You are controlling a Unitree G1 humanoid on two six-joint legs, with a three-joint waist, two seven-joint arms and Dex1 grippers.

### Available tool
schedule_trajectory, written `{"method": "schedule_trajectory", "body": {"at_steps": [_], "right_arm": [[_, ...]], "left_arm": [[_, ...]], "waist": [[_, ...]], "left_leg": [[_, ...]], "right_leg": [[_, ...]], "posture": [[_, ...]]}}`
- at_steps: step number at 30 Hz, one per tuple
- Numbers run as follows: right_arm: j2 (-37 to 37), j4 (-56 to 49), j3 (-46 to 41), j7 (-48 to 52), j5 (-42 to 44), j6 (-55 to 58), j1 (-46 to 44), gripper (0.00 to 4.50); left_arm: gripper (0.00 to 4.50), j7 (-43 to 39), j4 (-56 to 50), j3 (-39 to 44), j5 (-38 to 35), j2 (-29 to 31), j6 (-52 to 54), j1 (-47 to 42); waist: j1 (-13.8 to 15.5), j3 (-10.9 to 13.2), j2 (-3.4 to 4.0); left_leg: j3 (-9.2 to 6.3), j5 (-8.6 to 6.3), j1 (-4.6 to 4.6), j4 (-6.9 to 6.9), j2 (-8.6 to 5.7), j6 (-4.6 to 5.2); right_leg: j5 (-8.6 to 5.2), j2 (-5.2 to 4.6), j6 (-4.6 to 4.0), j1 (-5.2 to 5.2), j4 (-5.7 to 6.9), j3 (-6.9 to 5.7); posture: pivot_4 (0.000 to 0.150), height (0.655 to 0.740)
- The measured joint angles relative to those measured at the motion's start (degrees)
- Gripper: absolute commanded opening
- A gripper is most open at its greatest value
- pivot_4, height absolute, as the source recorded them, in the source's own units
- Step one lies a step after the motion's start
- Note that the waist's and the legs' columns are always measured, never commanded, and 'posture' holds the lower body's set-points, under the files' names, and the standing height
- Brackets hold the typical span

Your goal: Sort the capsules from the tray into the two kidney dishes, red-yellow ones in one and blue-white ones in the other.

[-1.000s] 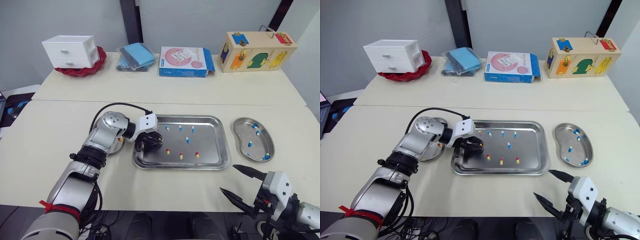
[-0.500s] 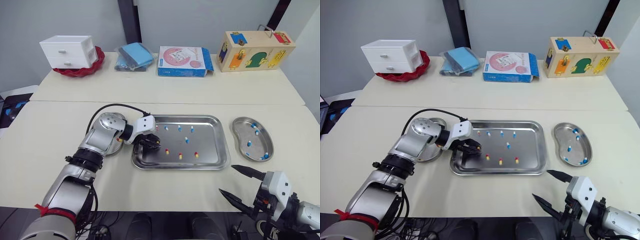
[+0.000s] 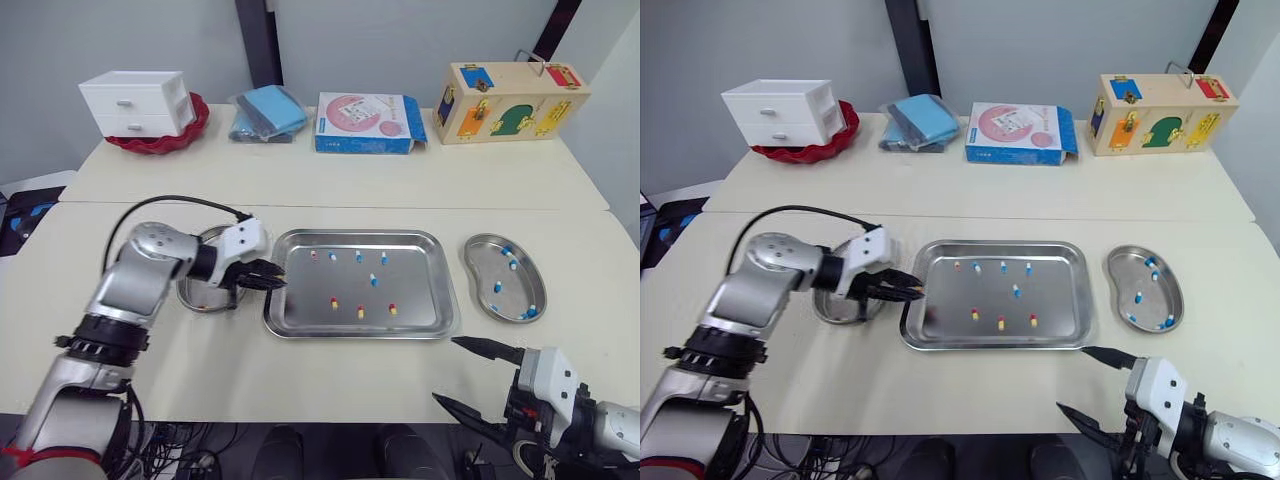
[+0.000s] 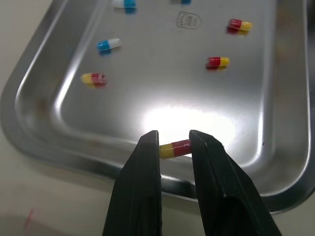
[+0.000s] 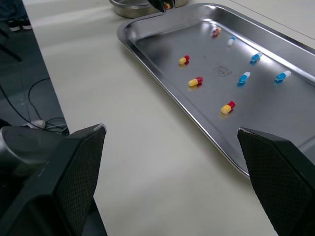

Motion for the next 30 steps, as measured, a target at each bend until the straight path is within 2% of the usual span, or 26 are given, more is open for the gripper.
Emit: {"method": "schedule_trajectory", "body": {"at_steps": [4, 10, 25, 30], "right_arm": [[-1.5, 0.3, 0.4, 1.8, 0.8, 0.0, -2.6, 4.50], [-3.0, 2.5, 1.9, 3.2, 1.5, 0.8, -9.0, 4.50], [-3.0, 2.9, 3.6, 3.3, 2.0, 1.2, -10.0, 4.50], [-3.0, 2.9, 3.6, 3.3, 2.0, 1.2, -9.7, 4.50]], "left_arm": [[0.90, 2.7, -3.5, 5.2, -1.7, 5.1, 4.7, 3.9], [0.90, 7.2, -4.4, 10.9, -3.4, 7.9, 7.3, 10.5], [0.90, 10.4, -3.7, 11.1, -3.7, 8.8, 6.9, 12.2], [2.08, 10.3, -1.9, 10.6, -3.7, 8.9, 5.8, 11.8]], "waist": [[0.0, 0.0, 0.00], [0.0, 0.0, 0.00], [0.1, 0.0, -0.03], [0.1, 0.0, -0.03]], "left_leg": [[0.00, 0.00, 0.01, 0.00, 0.01, 0.00], [0.00, 0.00, 0.01, -0.01, 0.02, 0.00], [-0.04, 0.00, -0.04, -0.02, 0.01, 0.00], [-0.04, 0.00, -0.04, -0.02, 0.01, 0.00]], "right_leg": [[0.00, 0.00, 0.00, 0.00, 0.00, 0.00], [0.00, -0.01, -0.01, -0.03, 0.00, -0.01], [-0.01, -0.01, -0.01, -0.04, -0.02, -0.07], [-0.01, -0.01, -0.01, -0.04, -0.02, -0.07]], "posture": [[0.150, 0.7400], [0.150, 0.7400], [0.150, 0.7400], [0.150, 0.7400]]}}
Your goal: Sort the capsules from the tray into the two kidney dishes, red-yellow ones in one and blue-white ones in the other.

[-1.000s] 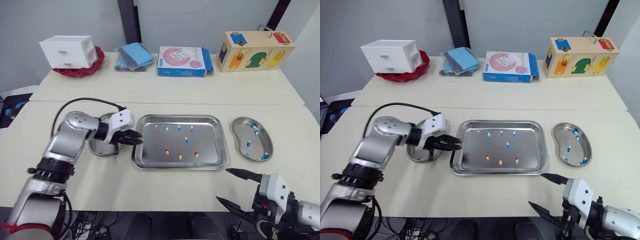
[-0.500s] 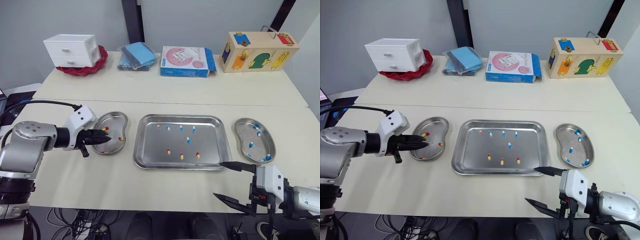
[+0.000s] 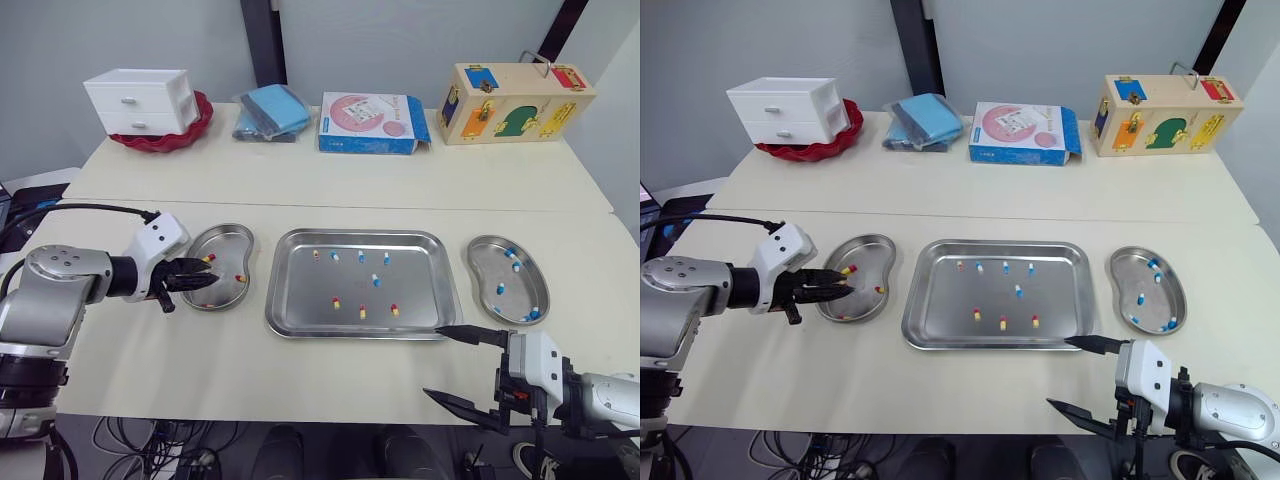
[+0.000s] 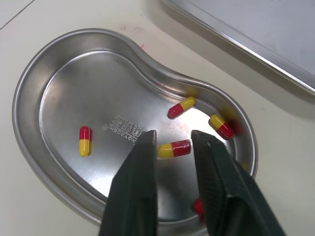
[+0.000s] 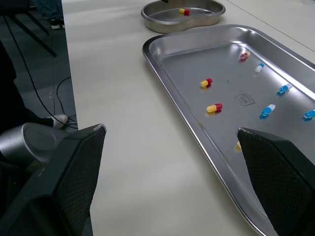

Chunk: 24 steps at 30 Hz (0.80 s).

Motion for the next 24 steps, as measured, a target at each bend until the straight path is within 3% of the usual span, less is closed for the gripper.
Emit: {"method": "schedule_trajectory", "body": {"at_steps": [8, 24], "right_arm": [[0.2, 0.0, 0.0, -0.1, 0.0, -0.1, 1.2, 4.50], [2.8, -0.1, -0.2, -1.1, 1.3, -1.3, 0.9, 4.50]], "left_arm": [[4.44, -1.0, 0.3, -0.9, 0.0, 0.3, 0.0, -1.7], [4.44, -1.2, 2.1, -2.5, 0.0, 0.4, -0.6, -2.7]], "waist": [[0.0, 0.0, 0.00], [0.0, 0.0, 0.00]], "left_leg": [[0.00, 0.00, 0.00, 0.00, 0.00, 0.00], [0.00, 0.00, 0.00, 0.00, 0.00, 0.00]], "right_leg": [[0.00, 0.00, 0.00, 0.00, 0.00, 0.00], [0.00, 0.00, 0.00, 0.00, 0.00, 0.00]], "posture": [[0.150, 0.7400], [0.150, 0.7400]]}}
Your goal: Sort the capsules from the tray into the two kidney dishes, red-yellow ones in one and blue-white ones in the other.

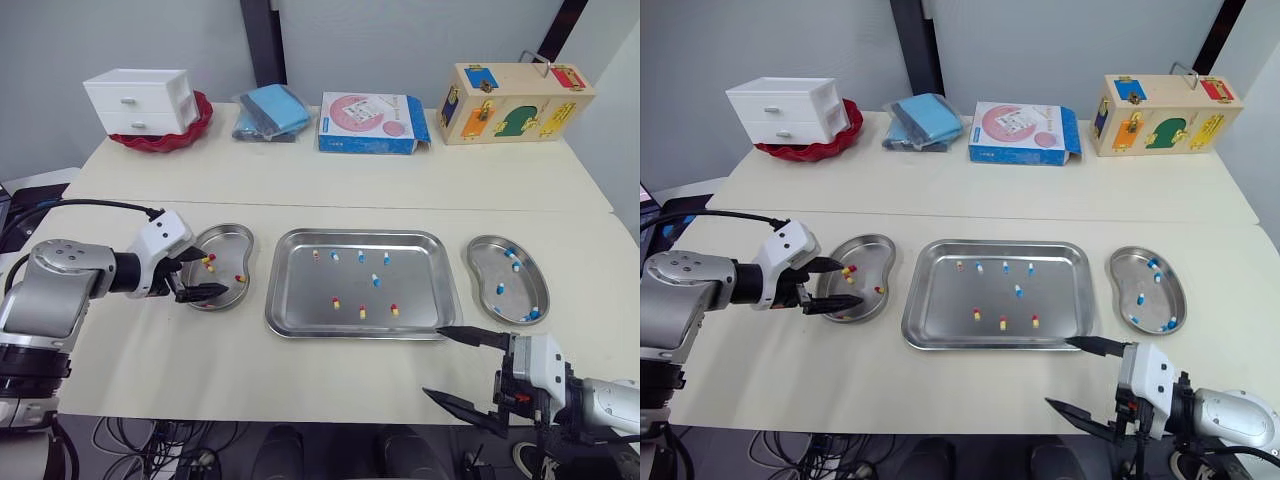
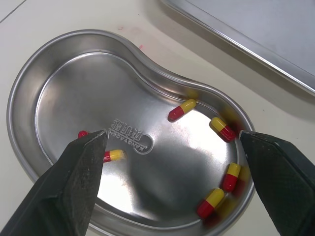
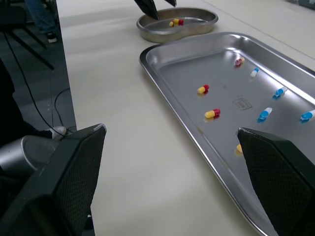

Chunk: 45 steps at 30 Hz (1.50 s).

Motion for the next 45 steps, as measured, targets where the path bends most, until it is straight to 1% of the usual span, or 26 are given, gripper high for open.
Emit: {"method": "schedule_trajectory", "body": {"at_steps": [14, 21, 26, 28, 32, 35, 38, 42, 45], "right_arm": [[2.3, 0.2, 0.1, -0.1, 0.6, -2.9, -1.3, 4.50], [2.4, 1.9, 0.2, 0.7, 0.5, -4.4, -0.9, 4.50], [0.5, 2.3, -0.4, 1.7, -0.1, -4.4, 0.7, 4.50], [-0.4, 2.3, -1.9, 1.8, 0.4, -3.6, 1.2, 4.50], [-2.8, 2.7, -6.9, 2.5, 2.5, -1.1, 3.1, 4.50], [-5.0, 4.6, -11.7, 3.8, 4.0, 1.5, 5.3, 4.50], [-6.1, 8.5, -17.4, 5.4, 4.4, 3.1, 7.3, 4.50], [-8.3, 15.3, -22.3, 7.2, 4.0, 4.2, 7.1, 4.50], [-10.3, 19.6, -22.6, 8.1, 2.4, 5.8, 6.6, 4.50]], "left_arm": [[4.44, 0.0, 1.2, -0.3, 0.2, 0.0, -0.7, -0.5], [4.44, 0.1, 1.9, -0.3, 0.3, 0.0, -1.3, -0.6], [4.44, 0.2, 1.8, -0.3, -0.1, 0.0, -1.3, -0.6], [4.44, 0.2, 1.5, 0.5, -1.7, 0.0, 0.0, -0.4], [4.44, 0.0, 0.4, 4.8, -5.3, 0.7, 2.5, 2.2], [4.44, -0.5, -0.7, 9.1, -7.3, 3.5, 4.1, 6.1], [4.44, -1.2, -1.6, 15.0, -8.6, 6.9, 6.0, 12.6], [4.44, -2.4, -1.1, 22.5, -8.0, 9.9, 5.2, 22.6], [4.44, -2.3, 0.7, 25.8, -7.3, 10.1, 4.1, 25.9]], "waist": [[0.0, 0.0, 0.00], [0.0, 0.0, 0.00], [0.0, 0.0, 0.00], [0.0, 0.0, 0.00], [0.0, 0.0, 0.00], [-0.1, 0.0, 0.00], [-0.2, 0.0, 0.00], [-0.4, 0.0, -0.01], [-0.3, 0.0, -0.05]], "left_leg": [[0.00, 0.00, 0.00, 0.00, 0.00, 0.00], [0.00, 0.00, 0.00, 0.00, 0.00, 0.00], [0.00, 0.00, 0.00, 0.00, 0.00, 0.00], [0.00, 0.00, 0.00, 0.01, 0.00, 0.00], [0.00, 0.00, 0.00, -0.01, 0.00, 0.00], [0.02, 0.00, 0.01, -0.03, 0.01, 0.00], [0.03, -0.01, 0.03, -0.07, 0.01, 0.00], [0.07, -0.01, 0.07, -0.08, 0.01, 0.00], [0.08, -0.01, 0.07, -0.07, 0.01, 0.00]], "right_leg": [[0.00, 0.00, 0.00, 0.00, 0.00, 0.00], [0.00, 0.00, 0.00, 0.00, 0.00, -0.01], [0.00, 0.00, 0.00, 0.00, 0.00, -0.01], [0.00, 0.00, 0.00, 0.00, 0.01, 0.00], [0.00, 0.00, 0.00, 0.00, 0.01, 0.00], [0.00, 0.00, 0.00, 0.00, -0.01, 0.02], [-0.01, -0.01, -0.03, 0.00, -0.06, 0.02], [-0.02, -0.02, -0.03, 0.01, -0.08, 0.04], [-0.02, -0.02, -0.03, 0.00, -0.08, 0.05]], "posture": [[0.150, 0.7400], [0.150, 0.7400], [0.150, 0.7400], [0.150, 0.7400], [0.150, 0.7400], [0.150, 0.7400], [0.150, 0.7400], [0.150, 0.7400], [0.150, 0.7400]]}}
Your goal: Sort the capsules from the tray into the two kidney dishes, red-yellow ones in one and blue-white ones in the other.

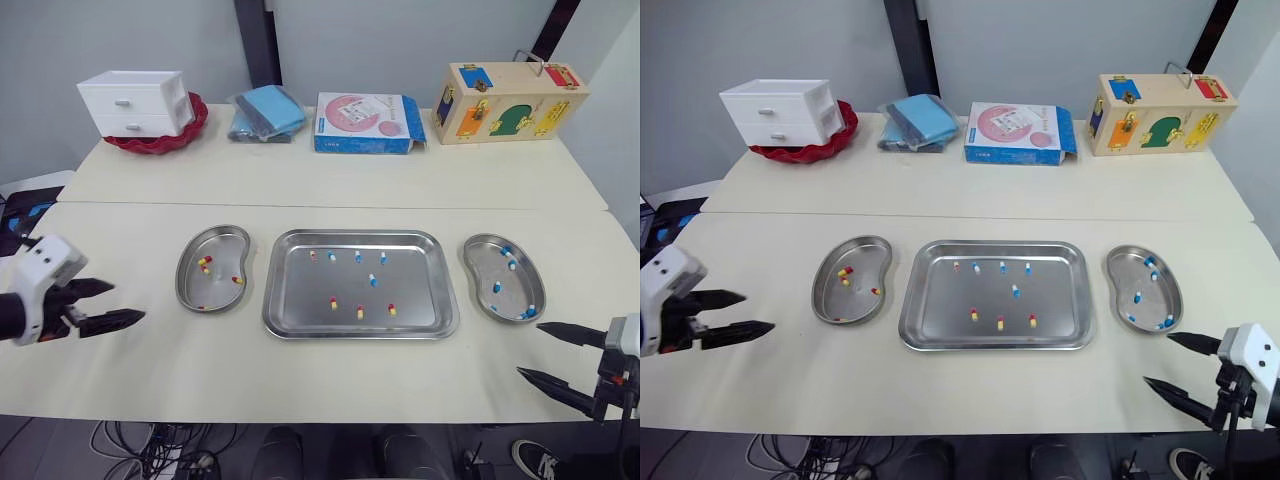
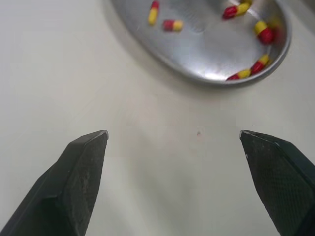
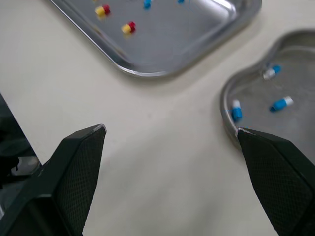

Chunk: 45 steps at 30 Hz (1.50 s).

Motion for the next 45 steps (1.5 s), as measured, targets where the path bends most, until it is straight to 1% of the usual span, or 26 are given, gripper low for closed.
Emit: {"method": "schedule_trajectory", "body": {"at_steps": [6, 10, 14, 17, 22, 25, 29, 31, 35, 38, 39, 41, 45], "right_arm": [[-1.8, 5.2, 0.4, 1.9, -1.5, 0.7, -2.9, 4.50], [-1.8, 7.0, 0.9, 4.5, -1.7, 0.4, -3.0, 4.50], [-0.5, 6.8, 0.8, 5.8, -1.5, -0.6, -2.9, 4.50], [3.5, 5.9, 0.6, 6.0, 0.0, -1.4, -2.5, 4.50], [4.4, 1.3, 0.8, 6.3, 0.1, -0.9, 0.6, 4.50], [7.0, -3.7, 1.4, 4.8, 1.5, 0.0, 1.8, 4.50], [10.7, -9.7, 3.3, 1.6, 3.1, 0.4, 2.1, 4.50], [13.6, -13.1, 5.2, -0.3, 4.5, 0.3, 1.6, 4.50], [16.7, -17.6, 8.4, -3.2, 4.4, -0.7, 2.4, 4.50], [18.5, -21.3, 11.6, -5.5, 3.2, -1.8, 4.0, 4.50], [18.6, -21.8, 12.1, -5.8, 3.0, -1.9, 4.1, 4.50], [19.3, -22.9, 13.8, -7.4, 1.7, -2.6, 5.0, 4.50], [20.2, -23.6, 15.7, -9.8, 0.0, -3.4, 5.2, 4.50]], "left_arm": [[4.44, 0.0, 3.6, 3.5, 1.1, 0.1, -3.4, 4.3], [4.44, 0.1, 3.3, 4.6, 1.0, 0.1, -3.5, 6.4], [4.44, 0.2, 3.3, 4.5, 1.0, 0.1, -3.6, 6.1], [4.44, 0.4, 3.3, 3.9, 0.8, 0.1, -3.6, 4.5], [4.44, 0.3, 3.2, 1.3, 0.8, -0.2, -4.6, 1.5], [4.44, 0.7, 1.6, -2.0, 0.0, -1.3, -4.3, -2.8], [4.44, 0.4, -0.2, -7.8, -1.0, -3.0, -4.7, -11.3], [4.44, -0.2, -1.3, -12.2, -1.5, -4.4, -4.8, -16.4], [4.44, -1.6, -1.7, -20.5, -1.3, -8.3, -4.9, -25.3], [4.44, -3.6, 0.7, -27.4, -0.1, -13.3, -6.5, -34.0], [4.44, -3.8, 1.0, -28.2, 0.1, -13.8, -7.0, -34.8], [4.44, -4.9, 5.2, -32.0, 2.3, -17.5, -10.0, -40.4], [4.44, -5.3, 12.6, -36.8, 6.0, -23.3, -15.4, -46.8]], "waist": [[0.1, 0.0, 0.00], [0.1, 0.0, -0.01], [0.1, 0.0, -0.01], [0.2, 0.0, 0.00], [0.2, 0.0, 0.05], [0.3, 0.0, 0.04], [0.5, 0.0, 0.01], [0.4, 0.0, 0.02], [0.4, 0.0, 0.02], [0.5, 0.0, 0.01], [0.5, 0.0, 0.01], [0.5, 0.0, -0.01], [0.4, 0.0, 0.00]], "left_leg": [[0.05, -0.01, -0.03, -0.06, 0.01, -0.01], [0.07, -0.01, -0.05, -0.08, 0.01, -0.01], [0.07, -0.01, -0.05, -0.08, 0.01, -0.01], [0.06, -0.01, -0.06, -0.09, 0.01, -0.01], [0.08, -0.01, -0.04, -0.09, 0.02, -0.01], [0.08, -0.01, -0.06, -0.05, 0.01, -0.02], [0.01, -0.01, -0.08, -0.03, 0.02, -0.02], [0.02, -0.01, -0.08, -0.01, 0.02, -0.02], [0.00, -0.01, -0.09, 0.00, 0.01, -0.02], [-0.06, 0.00, -0.11, 0.05, -0.01, -0.02], [-0.06, 0.00, -0.10, 0.05, -0.01, -0.02], [-0.07, 0.00, -0.09, 0.07, -0.02, -0.02], [-0.08, 0.01, -0.08, 0.07, -0.03, -0.01]], "right_leg": [[0.00, 0.00, 0.00, -0.04, -0.08, 0.04], [0.00, -0.01, 0.00, -0.04, -0.12, 0.04], [0.00, -0.01, 0.00, -0.04, -0.12, 0.03], [0.00, -0.01, 0.00, -0.04, -0.12, 0.03], [0.00, -0.01, 0.00, -0.04, -0.10, 0.04], [0.00, -0.01, 0.00, -0.03, -0.09, 0.04], [0.00, 0.00, 0.00, -0.02, -0.08, -0.04], [0.00, -0.01, 0.00, -0.02, -0.05, -0.02], [0.00, 0.00, 0.00, -0.02, -0.03, -0.04], [0.00, 0.02, 0.00, -0.01, 0.02, -0.08], [0.00, 0.02, 0.00, -0.01, 0.02, -0.08], [0.00, 0.02, 0.00, 0.01, 0.02, -0.09], [0.00, 0.02, 0.00, 0.01, 0.03, -0.09]], "posture": [[0.150, 0.7400], [0.150, 0.7400], [0.150, 0.7400], [0.150, 0.7400], [0.150, 0.7400], [0.150, 0.7400], [0.150, 0.7400], [0.150, 0.7400], [0.150, 0.7400], [0.150, 0.7400], [0.150, 0.7400], [0.150, 0.7400], [0.150, 0.7400]]}}
